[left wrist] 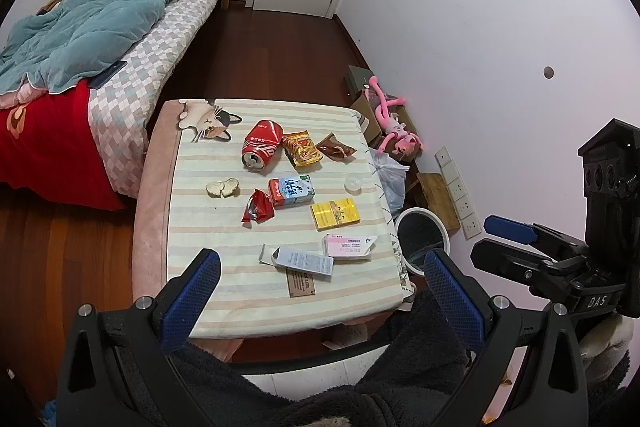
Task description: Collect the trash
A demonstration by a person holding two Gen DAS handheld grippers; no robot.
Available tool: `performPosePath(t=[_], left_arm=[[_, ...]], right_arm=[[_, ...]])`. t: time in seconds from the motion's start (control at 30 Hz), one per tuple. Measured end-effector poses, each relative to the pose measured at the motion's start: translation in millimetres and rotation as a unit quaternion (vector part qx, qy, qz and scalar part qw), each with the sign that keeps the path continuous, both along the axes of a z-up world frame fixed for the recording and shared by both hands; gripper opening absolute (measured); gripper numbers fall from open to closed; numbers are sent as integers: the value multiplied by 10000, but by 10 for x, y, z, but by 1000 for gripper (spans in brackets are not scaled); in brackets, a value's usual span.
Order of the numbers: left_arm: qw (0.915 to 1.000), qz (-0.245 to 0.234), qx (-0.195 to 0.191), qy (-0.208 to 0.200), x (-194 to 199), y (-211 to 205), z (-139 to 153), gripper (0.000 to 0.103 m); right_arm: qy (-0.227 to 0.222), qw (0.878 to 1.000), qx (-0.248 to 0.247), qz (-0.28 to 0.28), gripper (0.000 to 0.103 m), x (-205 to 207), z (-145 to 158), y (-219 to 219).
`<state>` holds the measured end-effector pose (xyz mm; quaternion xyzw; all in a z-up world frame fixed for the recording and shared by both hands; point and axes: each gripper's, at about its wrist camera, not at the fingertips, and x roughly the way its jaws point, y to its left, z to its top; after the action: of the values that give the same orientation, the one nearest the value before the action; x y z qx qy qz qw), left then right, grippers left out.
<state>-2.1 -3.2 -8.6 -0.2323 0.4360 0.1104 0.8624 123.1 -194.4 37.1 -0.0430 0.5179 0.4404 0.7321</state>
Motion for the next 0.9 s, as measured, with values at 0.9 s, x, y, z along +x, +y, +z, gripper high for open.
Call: performPosePath(t=[0.9], left_arm=[[9998,-62,-188,-38,-17,-15,-26,103]], right_arm=[[21,9999,38,104,103,-64,35,71]])
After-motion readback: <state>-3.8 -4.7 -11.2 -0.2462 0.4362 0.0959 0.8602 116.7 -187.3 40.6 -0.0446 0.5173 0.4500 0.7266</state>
